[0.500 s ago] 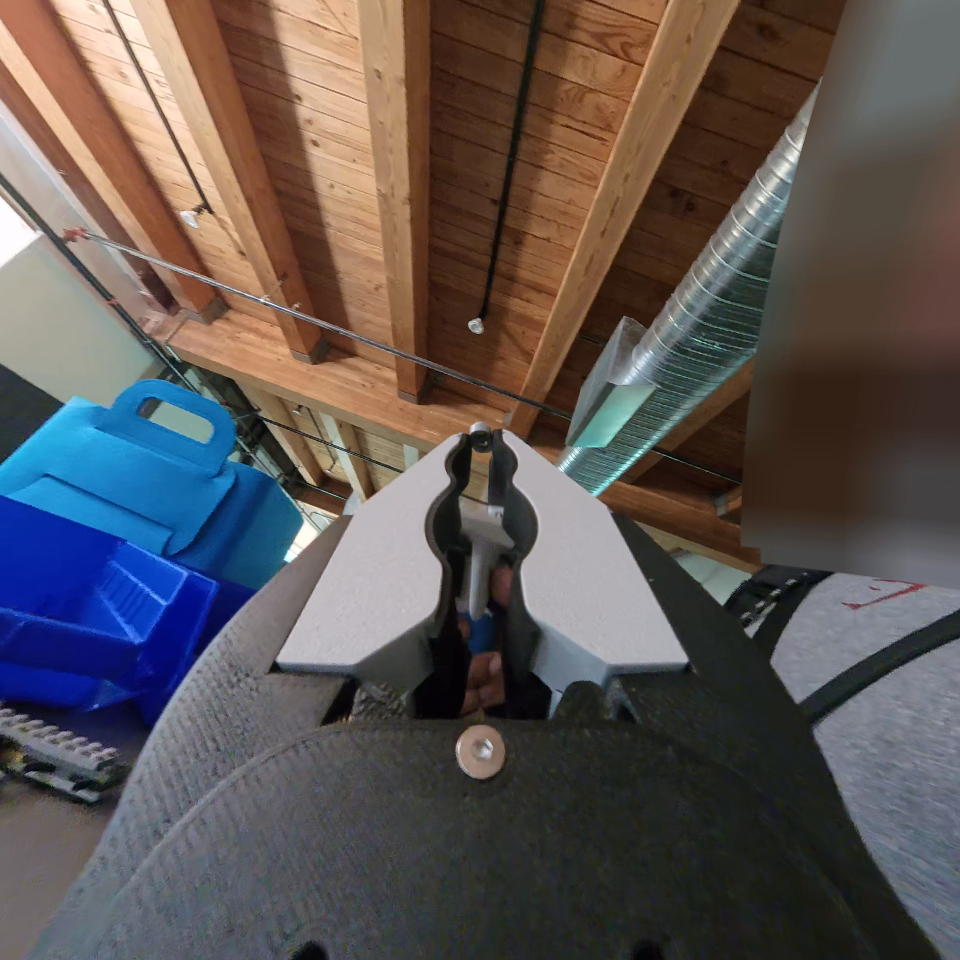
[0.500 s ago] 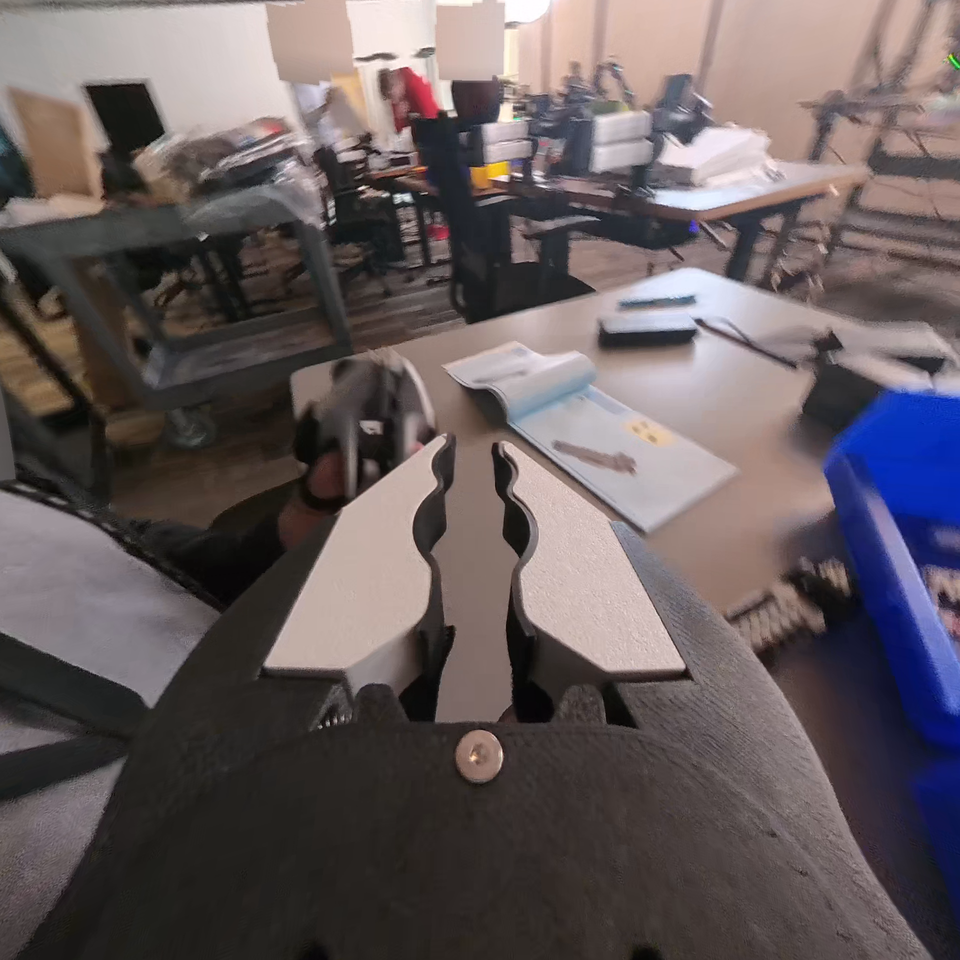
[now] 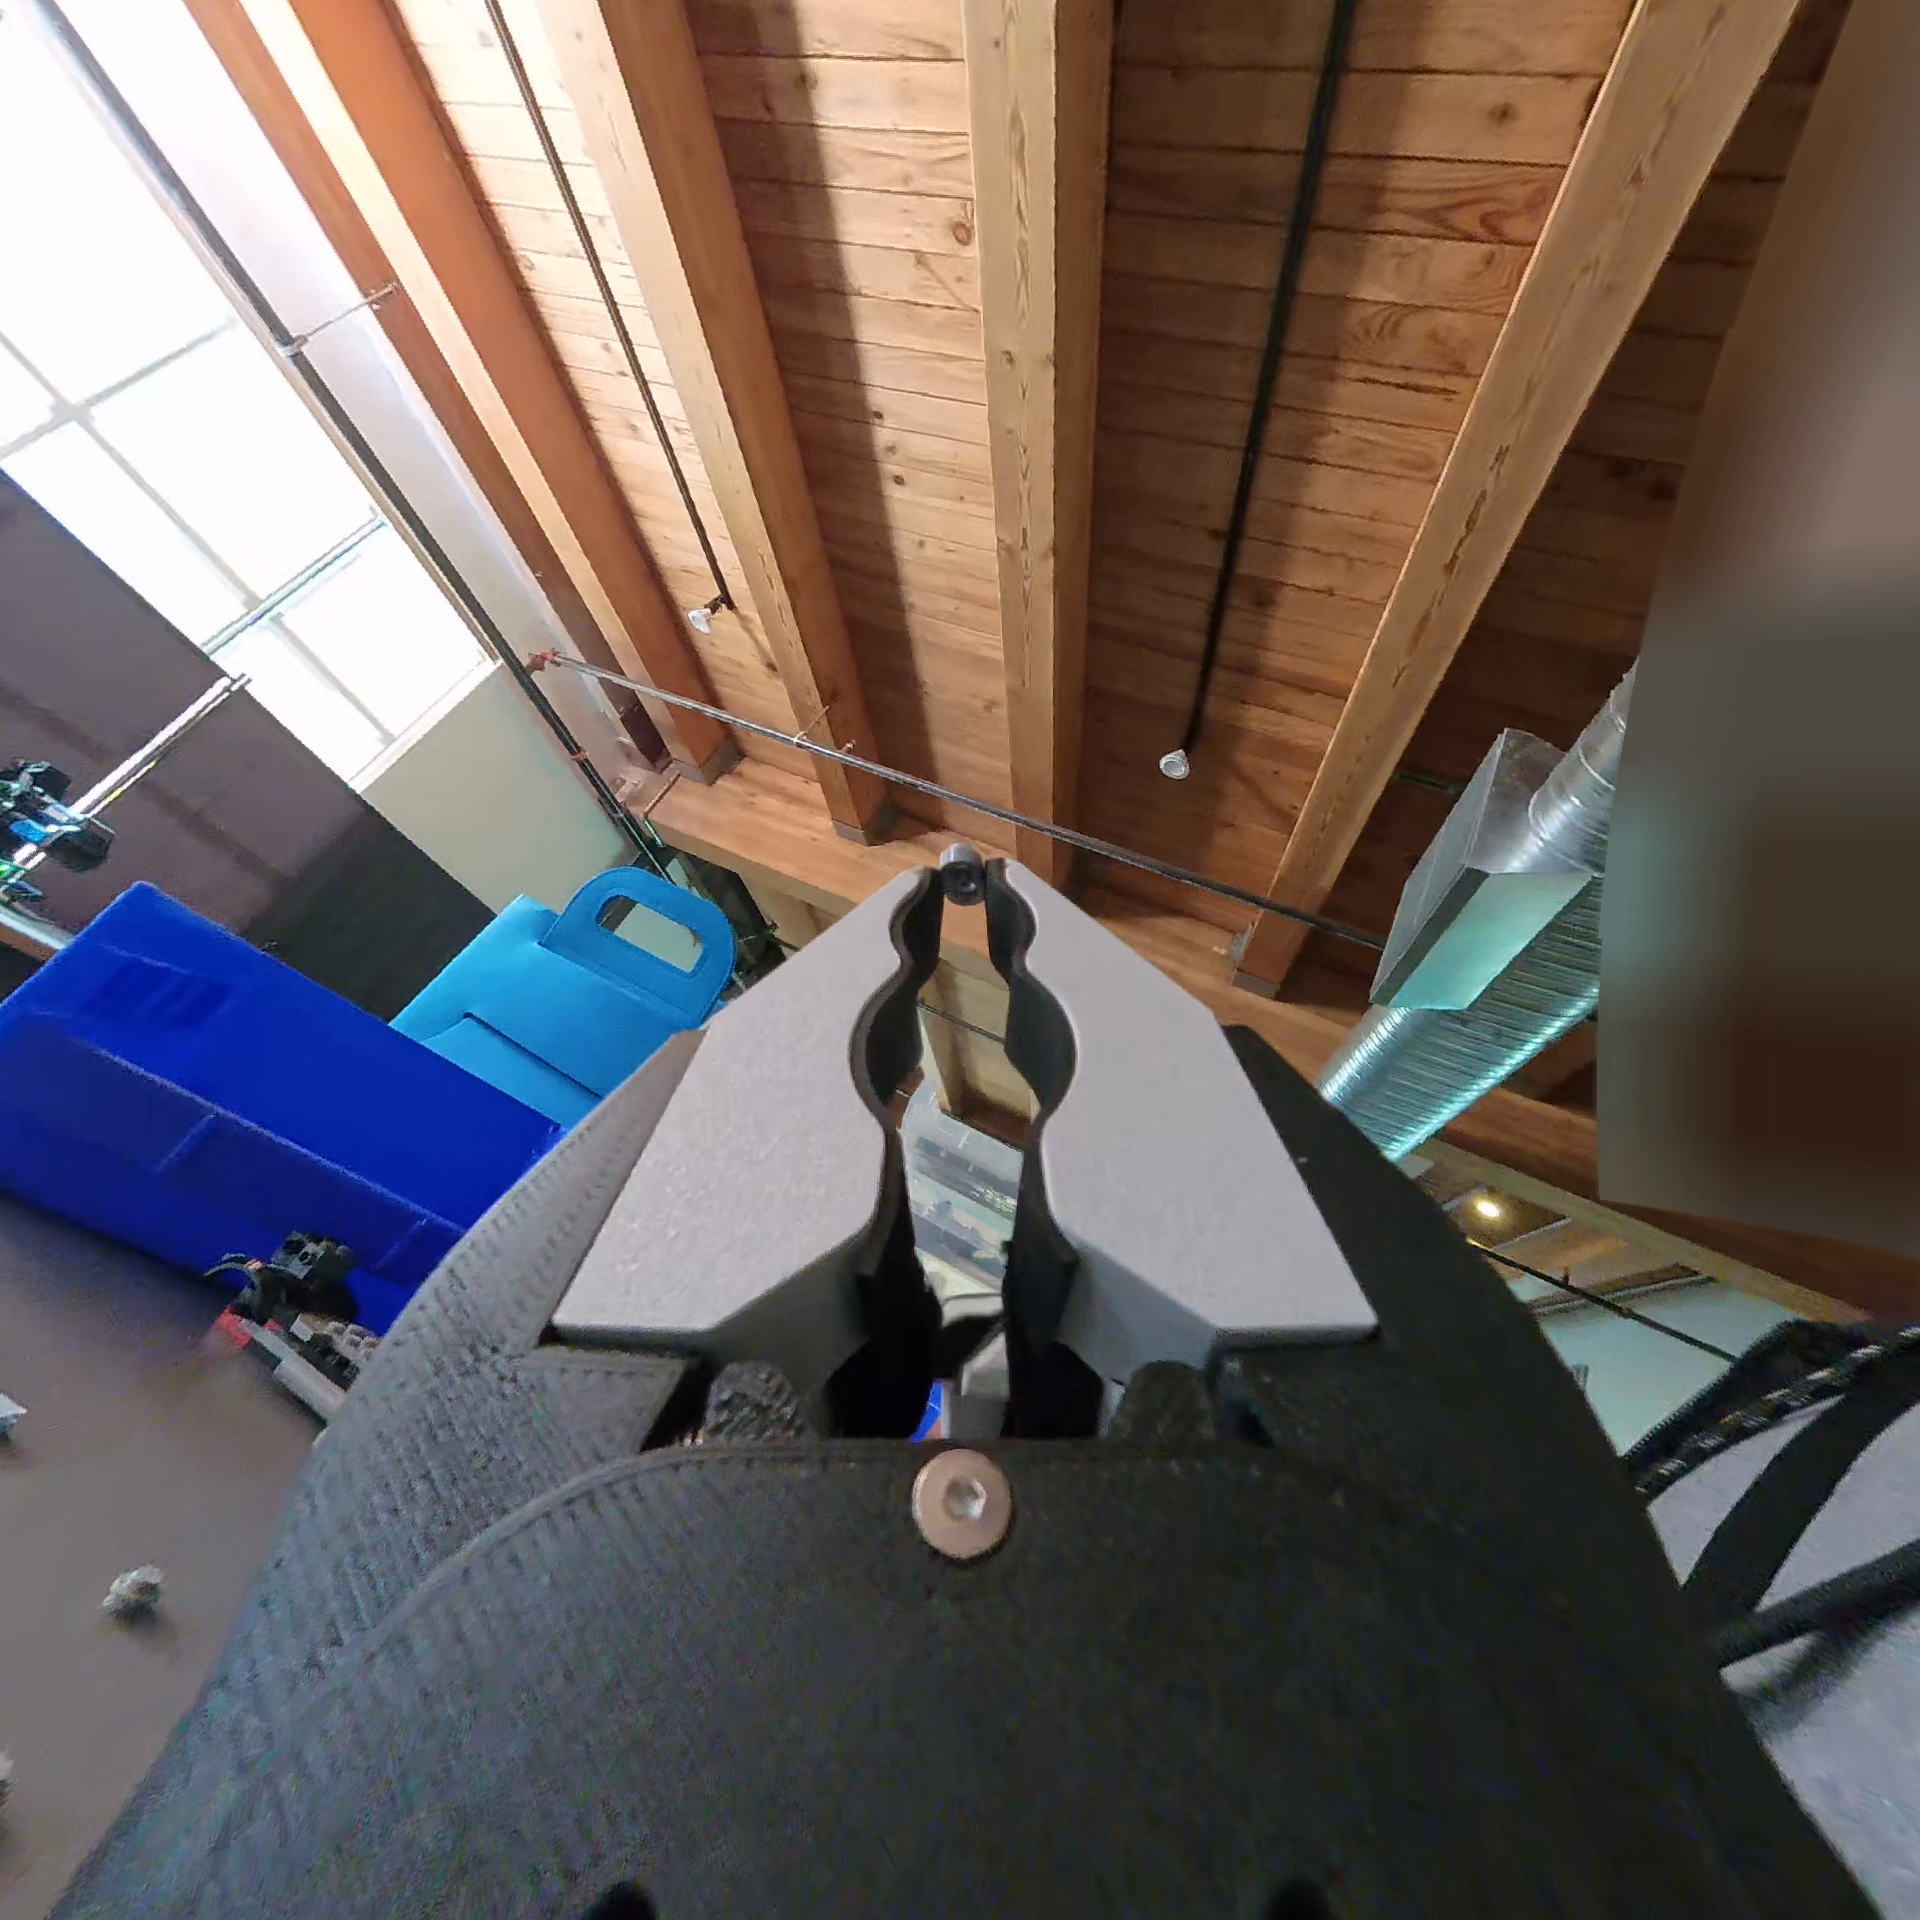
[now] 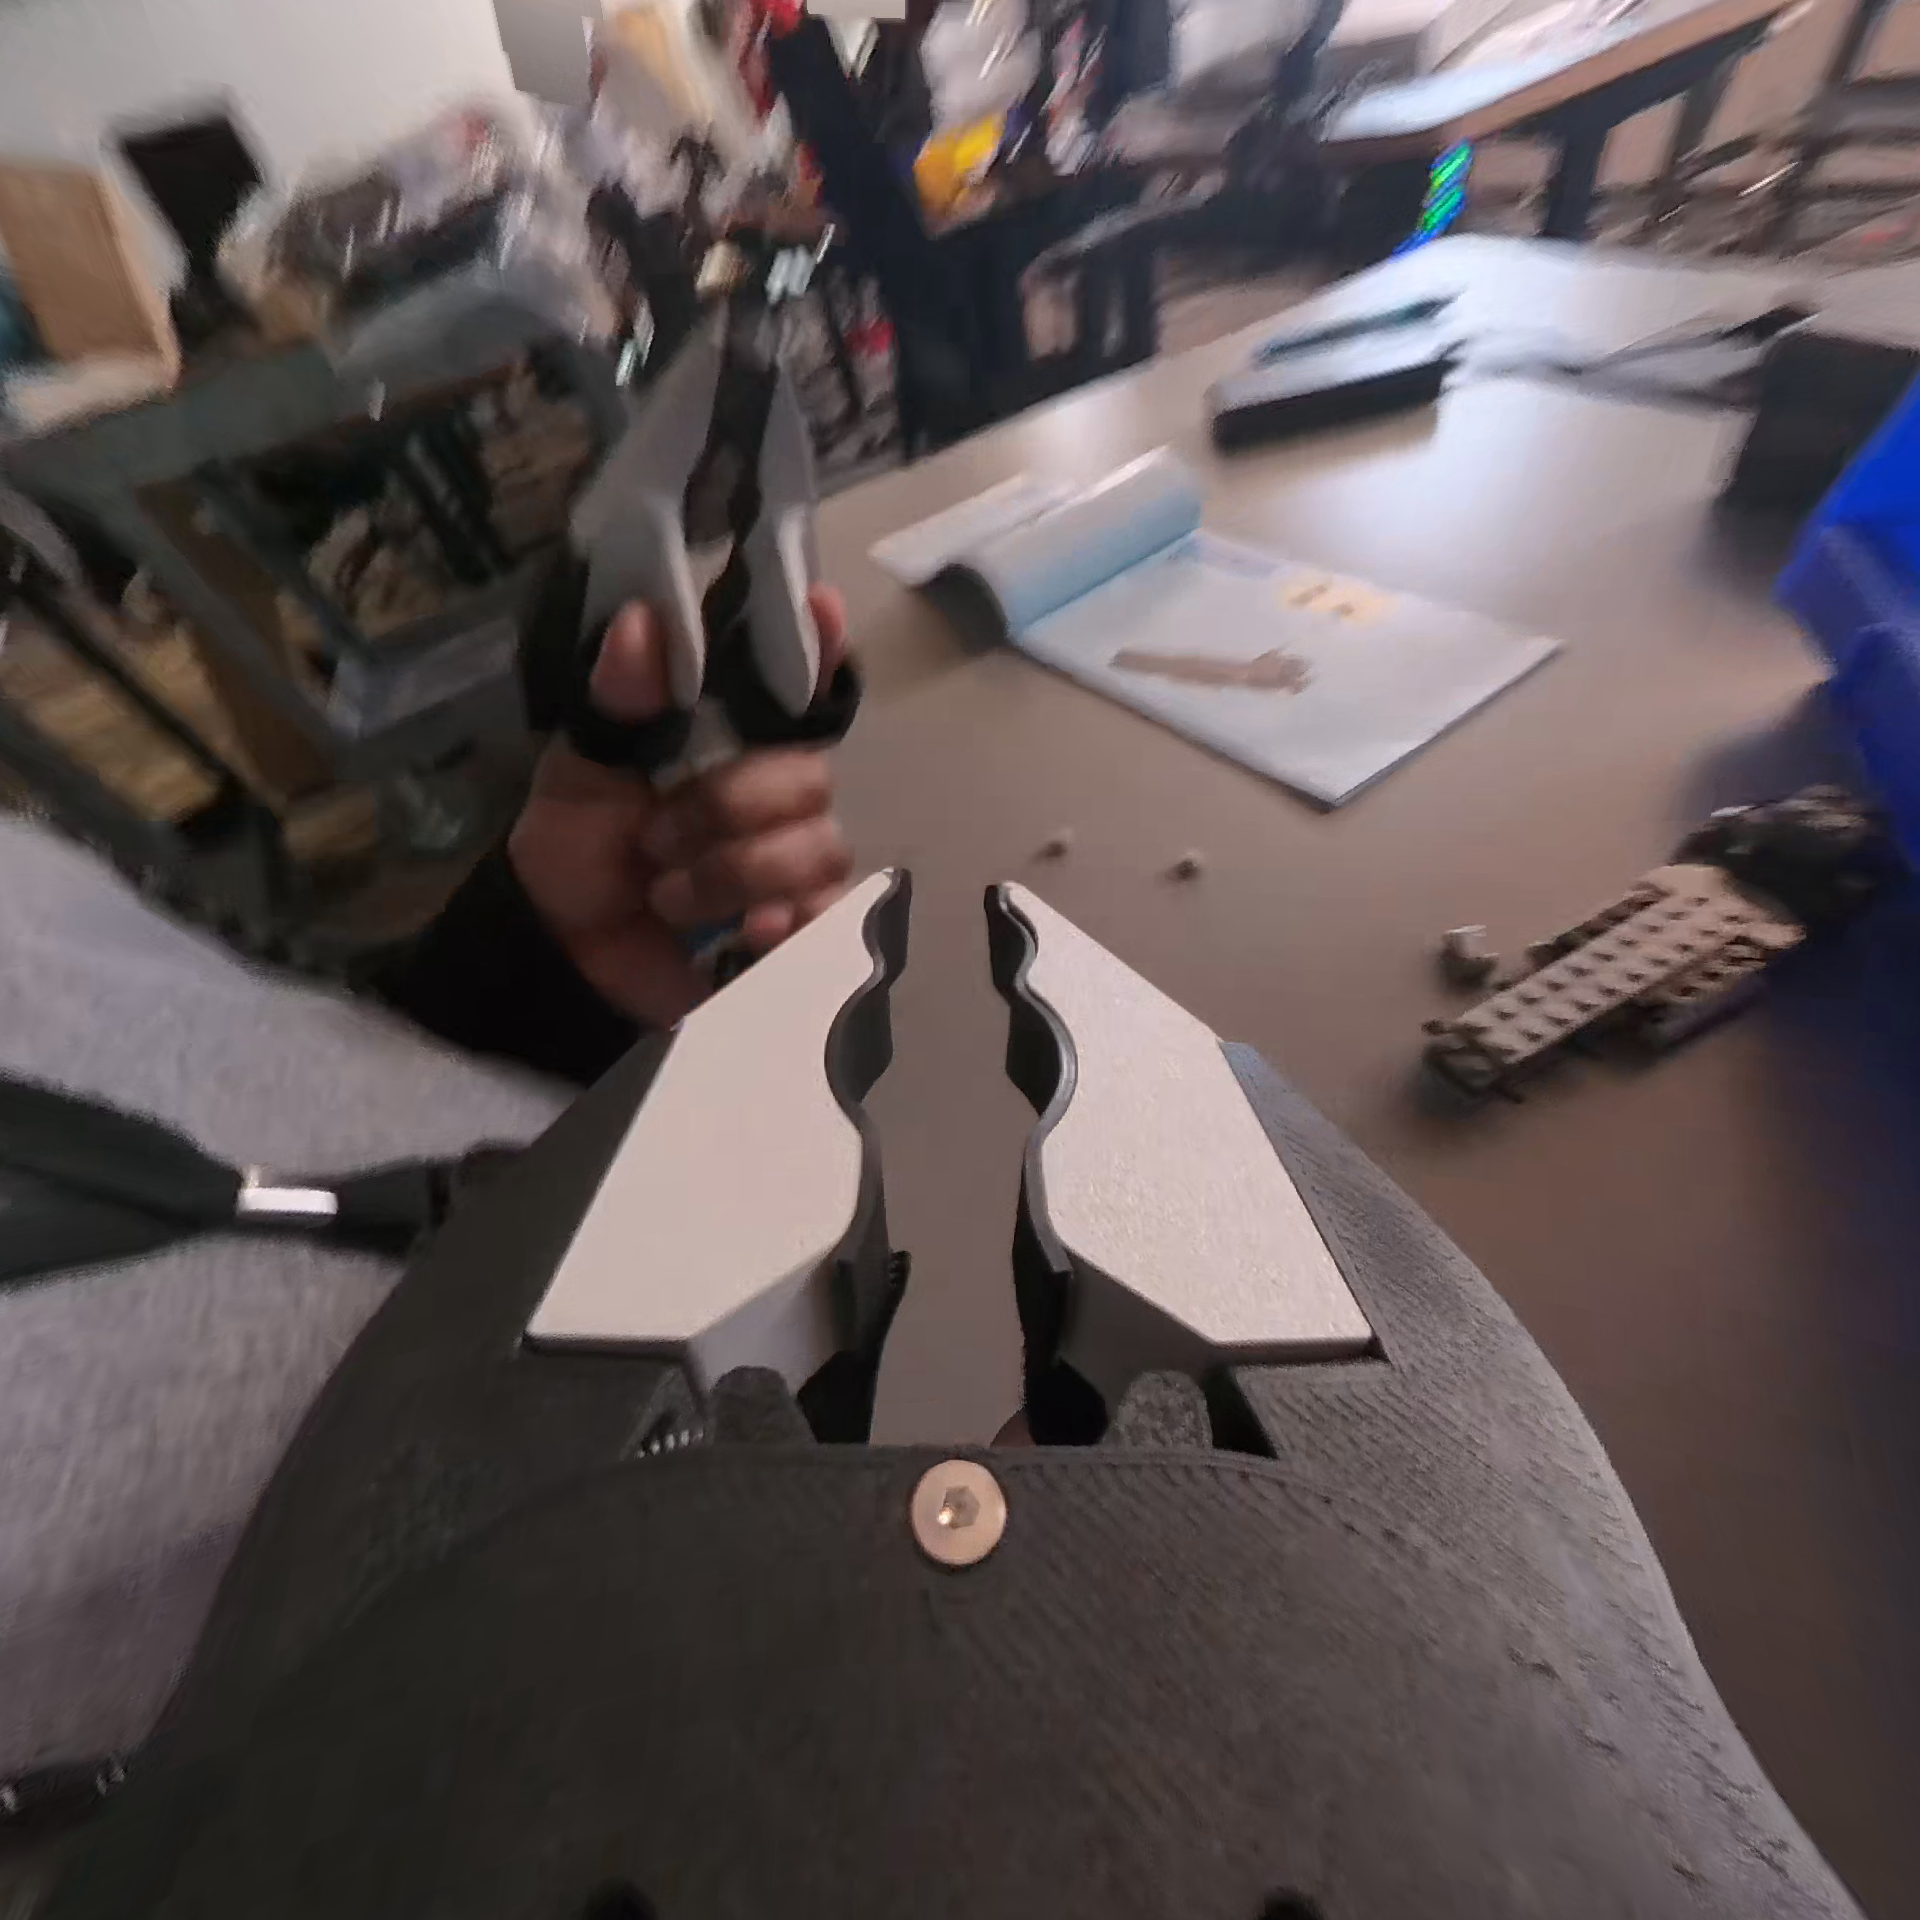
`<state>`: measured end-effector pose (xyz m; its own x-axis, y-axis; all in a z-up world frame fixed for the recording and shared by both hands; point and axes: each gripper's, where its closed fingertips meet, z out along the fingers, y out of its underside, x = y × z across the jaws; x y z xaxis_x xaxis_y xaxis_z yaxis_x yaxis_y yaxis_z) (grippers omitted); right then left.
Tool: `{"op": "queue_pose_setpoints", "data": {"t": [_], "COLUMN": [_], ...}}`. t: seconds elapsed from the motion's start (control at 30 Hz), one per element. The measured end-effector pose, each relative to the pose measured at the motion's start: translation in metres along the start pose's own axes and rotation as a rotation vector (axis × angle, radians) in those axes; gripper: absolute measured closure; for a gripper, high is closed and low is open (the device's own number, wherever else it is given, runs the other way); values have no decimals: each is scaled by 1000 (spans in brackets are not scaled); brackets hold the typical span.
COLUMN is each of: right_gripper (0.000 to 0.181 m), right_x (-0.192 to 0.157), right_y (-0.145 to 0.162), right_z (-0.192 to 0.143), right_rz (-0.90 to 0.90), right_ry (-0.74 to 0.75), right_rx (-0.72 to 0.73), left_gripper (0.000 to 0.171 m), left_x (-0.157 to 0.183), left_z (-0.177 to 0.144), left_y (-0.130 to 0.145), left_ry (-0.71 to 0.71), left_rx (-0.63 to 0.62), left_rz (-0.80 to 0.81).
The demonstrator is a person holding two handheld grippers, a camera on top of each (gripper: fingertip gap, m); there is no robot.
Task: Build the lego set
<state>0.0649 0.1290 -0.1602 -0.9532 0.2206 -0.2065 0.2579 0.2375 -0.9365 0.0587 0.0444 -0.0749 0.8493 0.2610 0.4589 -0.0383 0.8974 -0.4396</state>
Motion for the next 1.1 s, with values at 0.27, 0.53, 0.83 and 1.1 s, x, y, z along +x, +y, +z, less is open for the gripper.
{"op": "queue_pose_setpoints", "data": {"t": [0.27, 0.53, 0.83, 1.1], "right_gripper": [161, 159, 164, 161], "right_x": [-30, -35, -6, 35], "right_y": [68, 99, 44, 43], "right_z": [26, 39, 18, -16], "right_rz": [-274, -377, -378, -284], "right_ry": [-187, -145, -22, 95], "right_rx": [-404, -532, -345, -324], "left_gripper": [163, 163, 163, 163], "left_x": [1, 1, -1, -3], "left_z": [0, 0, 0, 0], "left_y": [-3, -3, -2, 0], "left_ry": [10, 11, 1, -3], "left_rx": [-30, -40, -41, -48], "left_rz": [9, 17, 4, -3]}}
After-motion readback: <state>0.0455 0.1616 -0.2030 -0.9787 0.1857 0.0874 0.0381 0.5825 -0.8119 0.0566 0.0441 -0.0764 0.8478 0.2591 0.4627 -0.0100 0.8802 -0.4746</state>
